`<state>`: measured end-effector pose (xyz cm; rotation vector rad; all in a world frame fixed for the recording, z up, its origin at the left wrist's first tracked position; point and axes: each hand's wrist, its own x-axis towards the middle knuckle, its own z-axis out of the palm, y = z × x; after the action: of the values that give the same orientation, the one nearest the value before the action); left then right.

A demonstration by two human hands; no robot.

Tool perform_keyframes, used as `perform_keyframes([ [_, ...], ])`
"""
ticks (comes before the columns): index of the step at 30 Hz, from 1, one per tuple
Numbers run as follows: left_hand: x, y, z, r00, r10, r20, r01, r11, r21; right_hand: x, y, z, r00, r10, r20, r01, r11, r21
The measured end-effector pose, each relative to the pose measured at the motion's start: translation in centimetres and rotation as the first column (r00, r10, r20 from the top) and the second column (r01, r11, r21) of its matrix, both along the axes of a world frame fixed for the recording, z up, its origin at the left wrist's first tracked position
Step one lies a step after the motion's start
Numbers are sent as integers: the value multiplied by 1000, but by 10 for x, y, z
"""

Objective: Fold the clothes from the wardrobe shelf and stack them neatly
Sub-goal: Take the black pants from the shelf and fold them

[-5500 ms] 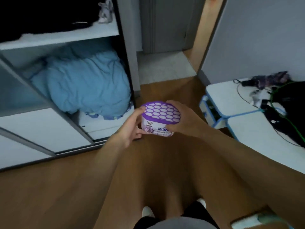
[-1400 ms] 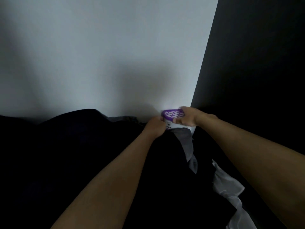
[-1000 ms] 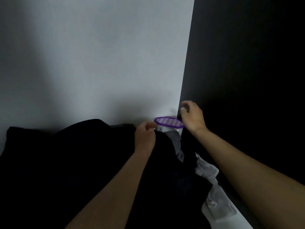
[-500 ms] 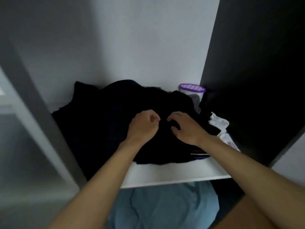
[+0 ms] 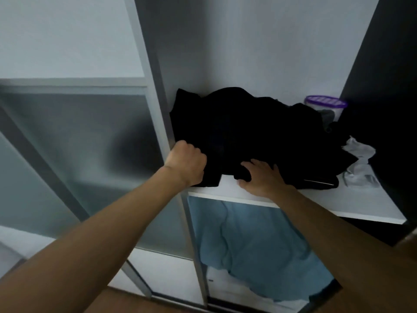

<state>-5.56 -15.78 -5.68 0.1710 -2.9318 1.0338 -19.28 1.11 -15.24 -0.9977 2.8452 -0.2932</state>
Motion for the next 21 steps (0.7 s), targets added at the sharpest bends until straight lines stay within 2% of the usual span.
perform_keyframes([
  [7, 8, -31, -8, 999, 6, 44, -2, 994, -109, 0, 3, 15, 995, -39, 93, 39, 999, 5],
  [10, 15, -56, -11, 999, 10, 39, -6, 995, -98, 1, -7, 15, 987, -99, 129, 110, 990, -85],
  [13, 23, -84, -10, 999, 46, 17, -44, 995, -86, 5, -19, 10, 980, -177, 90, 188, 973, -135],
  [21, 54, -169, -19, 977, 212, 40, -210, 977, -46, 25, -44, -4, 935, -353, -32, 344, 927, -150],
])
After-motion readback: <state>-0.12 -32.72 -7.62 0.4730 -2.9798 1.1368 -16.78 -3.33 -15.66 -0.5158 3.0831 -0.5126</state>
